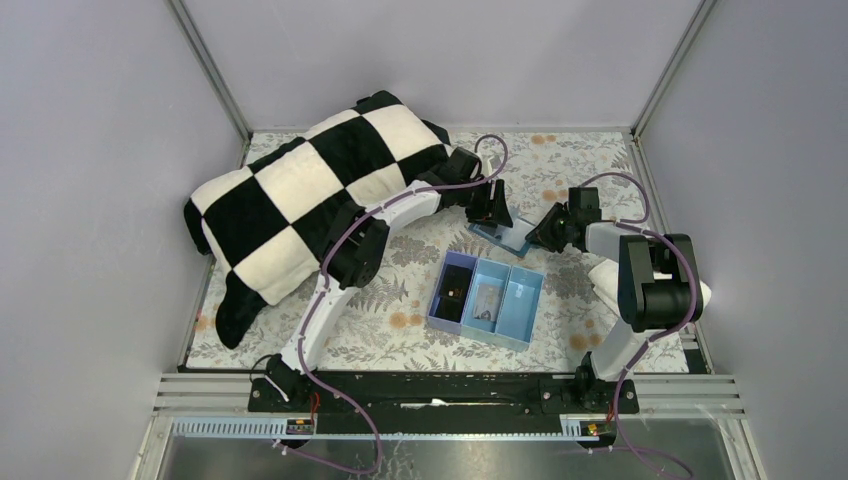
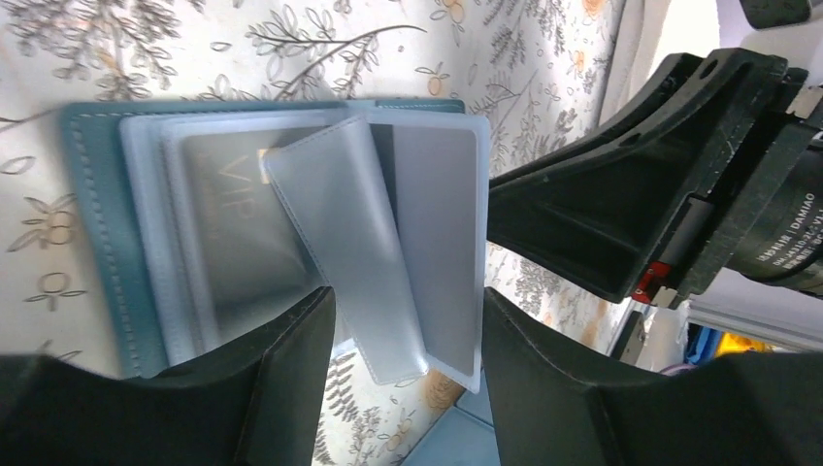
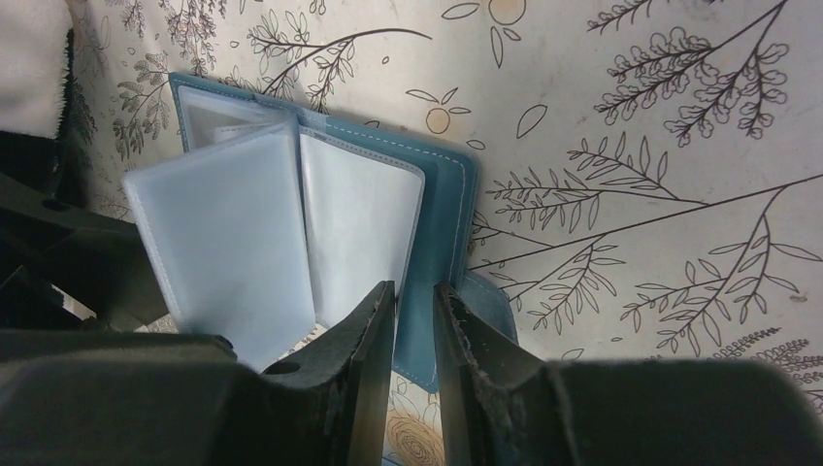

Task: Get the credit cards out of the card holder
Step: Remove the credit card from the card holder.

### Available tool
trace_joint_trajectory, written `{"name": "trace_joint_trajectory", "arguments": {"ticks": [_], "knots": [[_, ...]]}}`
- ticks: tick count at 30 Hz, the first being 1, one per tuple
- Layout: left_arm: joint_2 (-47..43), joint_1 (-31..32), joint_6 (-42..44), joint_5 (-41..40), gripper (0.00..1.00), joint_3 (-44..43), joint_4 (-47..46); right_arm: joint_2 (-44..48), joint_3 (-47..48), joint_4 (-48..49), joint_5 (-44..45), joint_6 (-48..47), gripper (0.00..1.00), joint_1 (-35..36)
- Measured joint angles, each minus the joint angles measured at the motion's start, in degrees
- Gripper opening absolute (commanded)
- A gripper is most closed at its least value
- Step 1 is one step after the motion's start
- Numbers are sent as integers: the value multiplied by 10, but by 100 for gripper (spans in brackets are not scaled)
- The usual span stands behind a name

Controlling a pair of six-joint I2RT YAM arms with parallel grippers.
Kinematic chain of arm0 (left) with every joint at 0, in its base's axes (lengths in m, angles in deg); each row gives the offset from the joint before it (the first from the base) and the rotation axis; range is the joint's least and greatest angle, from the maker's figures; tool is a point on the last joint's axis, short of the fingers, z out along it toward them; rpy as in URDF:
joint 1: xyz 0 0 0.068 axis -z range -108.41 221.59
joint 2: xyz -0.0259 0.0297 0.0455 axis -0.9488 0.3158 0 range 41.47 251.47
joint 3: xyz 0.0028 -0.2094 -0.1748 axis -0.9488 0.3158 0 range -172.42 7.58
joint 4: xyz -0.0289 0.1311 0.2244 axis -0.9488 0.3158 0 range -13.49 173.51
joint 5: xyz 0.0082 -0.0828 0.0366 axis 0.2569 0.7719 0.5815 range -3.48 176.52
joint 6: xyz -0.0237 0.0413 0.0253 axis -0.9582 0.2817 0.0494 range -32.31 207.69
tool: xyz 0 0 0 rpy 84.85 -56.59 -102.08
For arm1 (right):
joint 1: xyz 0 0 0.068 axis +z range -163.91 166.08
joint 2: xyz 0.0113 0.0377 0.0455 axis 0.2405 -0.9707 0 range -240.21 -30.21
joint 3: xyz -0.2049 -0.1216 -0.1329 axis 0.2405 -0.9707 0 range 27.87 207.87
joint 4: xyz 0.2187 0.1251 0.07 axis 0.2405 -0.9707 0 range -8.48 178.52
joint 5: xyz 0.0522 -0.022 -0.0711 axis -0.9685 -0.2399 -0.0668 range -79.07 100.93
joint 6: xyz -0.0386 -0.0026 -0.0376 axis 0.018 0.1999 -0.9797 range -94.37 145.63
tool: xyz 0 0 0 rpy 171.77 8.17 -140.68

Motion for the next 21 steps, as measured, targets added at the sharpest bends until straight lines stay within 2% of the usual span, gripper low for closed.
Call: {"name": "trace_joint_trajectory", "arguments": {"ticks": [10,21], "knots": [[0,7,-16,23,59,0,-10,11,-5,-5,8,-3,33,-6],[0,7,-20,24,59,0,-22,77,-9,-53,24,-14,38,-45]]}}
